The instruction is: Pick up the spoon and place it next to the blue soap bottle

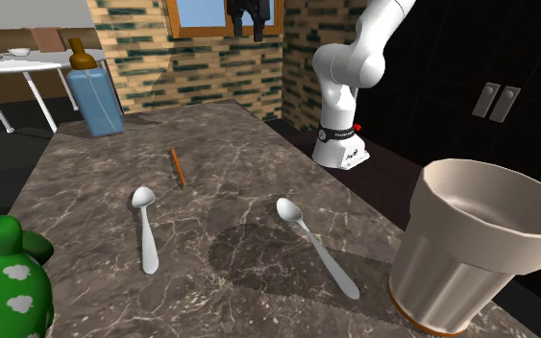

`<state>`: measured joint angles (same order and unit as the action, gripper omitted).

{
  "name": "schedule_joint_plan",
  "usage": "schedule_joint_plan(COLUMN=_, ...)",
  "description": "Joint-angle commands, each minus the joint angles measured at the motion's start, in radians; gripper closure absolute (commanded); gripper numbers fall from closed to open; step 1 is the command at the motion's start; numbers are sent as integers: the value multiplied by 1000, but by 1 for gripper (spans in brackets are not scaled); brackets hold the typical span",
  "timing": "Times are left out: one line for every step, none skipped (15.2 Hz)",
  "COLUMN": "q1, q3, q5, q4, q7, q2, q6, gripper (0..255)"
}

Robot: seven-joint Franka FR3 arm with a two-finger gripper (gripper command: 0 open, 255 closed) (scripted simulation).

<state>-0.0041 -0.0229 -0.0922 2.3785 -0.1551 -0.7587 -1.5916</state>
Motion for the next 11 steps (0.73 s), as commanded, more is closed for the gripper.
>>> schedule_joint_plan(q1=0, q3=0, q5=0, q4=0, q7=0, q2=0, q6=0, gripper=0)
schedule_joint_plan(q1=6, q3=17, q5=16, q4=13, q7=26, q2=6, q6=-13, gripper=0)
schedule_joint_plan(q1=13, q3=35, q5=32, q4=24, q7=51, q2=13, q6=-26, gripper=0)
schedule_joint_plan(q1=20, q3=53, q5=48, q4=34, q7=77, q2=22, q6=-40, gripper=0)
schedule_joint_plan(q1=26, q3=70, q5=64, q4=44, q7=102, q2=32, q6=-54, gripper=0)
schedule_joint_plan(q1=33, q3=88, q5=81, q4=52, q7=127, q2=43, q6=-69, gripper=0)
schedule_joint_plan(q1=40, q3=106, q5=96, q4=58, q7=152, q2=56, q6=-84, gripper=0)
schedule_joint_plan(q1=47, q3=123, q5=112, q4=64, q7=176, q2=70, q6=-100, gripper=0)
schedule_joint_plan(q1=54, q3=141, q5=128, q4=68, q7=201, q2=86, q6=-116, gripper=0)
schedule_joint_plan(q1=61, q3=159, q5=143, q4=72, q7=225, q2=102, q6=-133, gripper=0)
schedule_joint_plan(q1=68, q3=176, q5=157, q4=74, q7=249, q2=121, q6=-150, gripper=0)
